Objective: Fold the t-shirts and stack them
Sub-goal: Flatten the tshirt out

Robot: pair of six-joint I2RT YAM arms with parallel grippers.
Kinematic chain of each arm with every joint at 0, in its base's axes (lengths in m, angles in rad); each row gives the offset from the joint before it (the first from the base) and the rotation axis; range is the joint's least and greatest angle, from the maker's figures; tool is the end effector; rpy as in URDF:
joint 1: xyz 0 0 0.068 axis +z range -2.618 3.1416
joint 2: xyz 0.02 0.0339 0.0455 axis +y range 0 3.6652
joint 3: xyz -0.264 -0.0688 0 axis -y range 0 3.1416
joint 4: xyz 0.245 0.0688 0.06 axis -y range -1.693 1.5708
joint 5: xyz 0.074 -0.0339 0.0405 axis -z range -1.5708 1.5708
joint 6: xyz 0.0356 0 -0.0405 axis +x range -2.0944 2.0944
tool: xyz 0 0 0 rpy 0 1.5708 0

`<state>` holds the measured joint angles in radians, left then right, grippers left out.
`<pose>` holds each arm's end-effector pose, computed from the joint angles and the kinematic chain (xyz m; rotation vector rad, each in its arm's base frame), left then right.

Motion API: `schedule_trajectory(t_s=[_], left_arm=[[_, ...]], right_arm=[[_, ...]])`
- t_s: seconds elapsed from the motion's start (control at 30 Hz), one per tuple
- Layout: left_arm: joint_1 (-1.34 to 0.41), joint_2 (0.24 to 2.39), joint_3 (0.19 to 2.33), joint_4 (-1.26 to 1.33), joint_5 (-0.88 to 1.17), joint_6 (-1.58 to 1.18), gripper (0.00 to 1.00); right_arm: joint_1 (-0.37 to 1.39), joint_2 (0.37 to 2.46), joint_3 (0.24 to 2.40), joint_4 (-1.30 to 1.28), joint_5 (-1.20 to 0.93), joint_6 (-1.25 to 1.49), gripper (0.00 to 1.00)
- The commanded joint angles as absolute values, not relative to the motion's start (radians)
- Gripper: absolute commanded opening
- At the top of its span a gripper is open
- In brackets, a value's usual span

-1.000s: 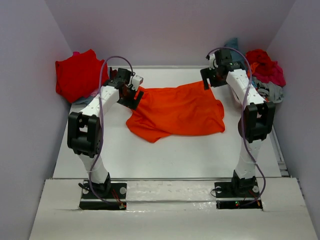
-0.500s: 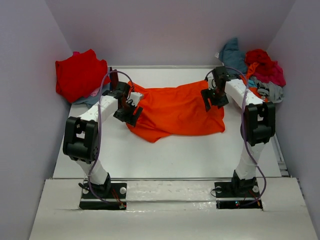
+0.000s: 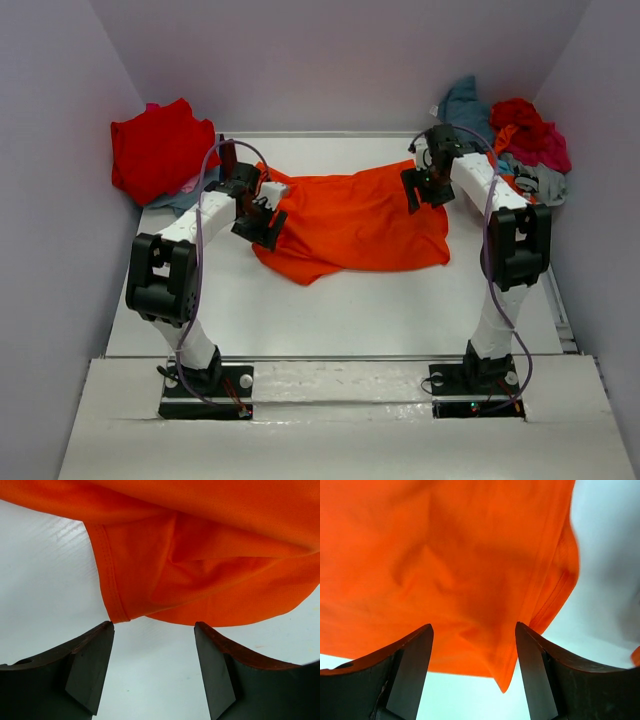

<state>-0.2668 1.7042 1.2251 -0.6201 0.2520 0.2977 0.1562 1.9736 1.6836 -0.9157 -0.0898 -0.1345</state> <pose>0.3348 -0.1007 0.2188 0.8152 2.5216 -0.3257 0.4090 0.0676 0.2416 -0.4247 2.7421 0.1302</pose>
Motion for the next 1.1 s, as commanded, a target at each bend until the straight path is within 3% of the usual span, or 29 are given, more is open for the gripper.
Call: schedule_trajectory(t_s=[0.0,0.47,1.07], left_arm=[[-0.267,1.677,1.324,-0.569,0.209,0.284,0.77],[-0.256,2.117,1.870,-0.687,0.086,0.245,0.77],[-0.202,2.290,2.009,-0.621,-0.071,0.256,0.78]], right_arm=[[0.150,2.002,1.821,-0.884,-0.112,-0.127,0.72],[0.150,2.278,2.172,-0.890,-0.017,-0.173,0.70],[0.120,2.433,2.286,-0.841,0.052,-0.153,0.69]])
